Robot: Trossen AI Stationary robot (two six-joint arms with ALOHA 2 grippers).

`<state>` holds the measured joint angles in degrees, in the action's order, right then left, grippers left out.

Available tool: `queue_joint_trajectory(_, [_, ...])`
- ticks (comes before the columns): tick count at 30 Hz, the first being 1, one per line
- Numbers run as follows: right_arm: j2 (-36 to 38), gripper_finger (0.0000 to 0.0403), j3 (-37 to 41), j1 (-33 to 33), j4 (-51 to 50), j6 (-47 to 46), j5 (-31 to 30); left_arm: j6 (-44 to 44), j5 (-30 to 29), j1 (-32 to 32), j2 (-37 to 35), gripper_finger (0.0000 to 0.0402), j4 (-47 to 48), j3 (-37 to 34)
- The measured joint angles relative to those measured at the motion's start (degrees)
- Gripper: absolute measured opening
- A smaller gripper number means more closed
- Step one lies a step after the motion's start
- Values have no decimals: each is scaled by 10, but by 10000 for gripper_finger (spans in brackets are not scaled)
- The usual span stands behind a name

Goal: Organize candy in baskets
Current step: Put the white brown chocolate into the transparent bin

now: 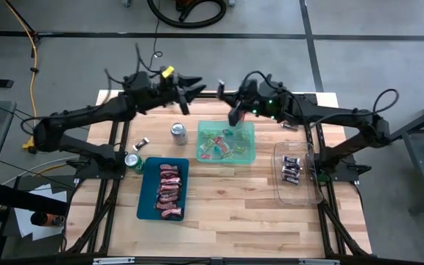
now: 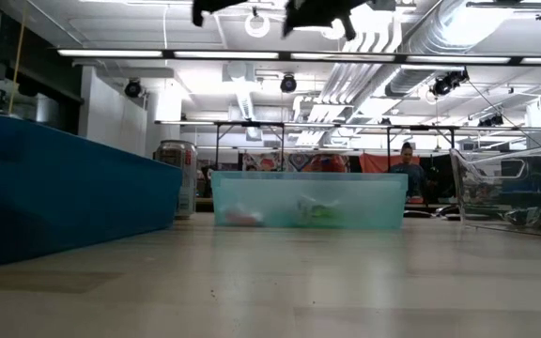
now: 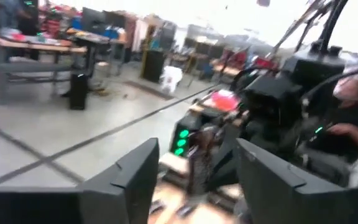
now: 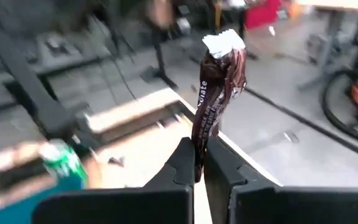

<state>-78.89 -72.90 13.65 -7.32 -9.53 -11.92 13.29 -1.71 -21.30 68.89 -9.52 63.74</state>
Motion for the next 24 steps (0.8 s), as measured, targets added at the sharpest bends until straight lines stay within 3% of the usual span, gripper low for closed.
queue_joint_trajectory(3, [40, 2, 0, 7, -120, 2, 5, -25, -5, -20, -41, 215, 79, 0])
queue_joint_trajectory(8, [101, 1, 0, -14, -416, -23, 48, -29, -8, -53, -76, 232, 215, 0])
queue_joint_trajectory(11, [136, 1, 0, -60, -576, -81, 51, -29, -6, -62, -76, 232, 263, -2])
queue_joint_trajectory(14, [170, 1, 0, -129, -687, -175, 52, -26, -3, -62, -74, 232, 247, -21])
queue_joint_trajectory(19, [223, 0, 27, -265, -754, -345, 66, 0, 0, -57, -72, 232, 208, -58])
queue_joint_trajectory(24, [252, 0, 156, -376, -690, -427, 143, 15, 0, -56, -71, 232, 193, -77])
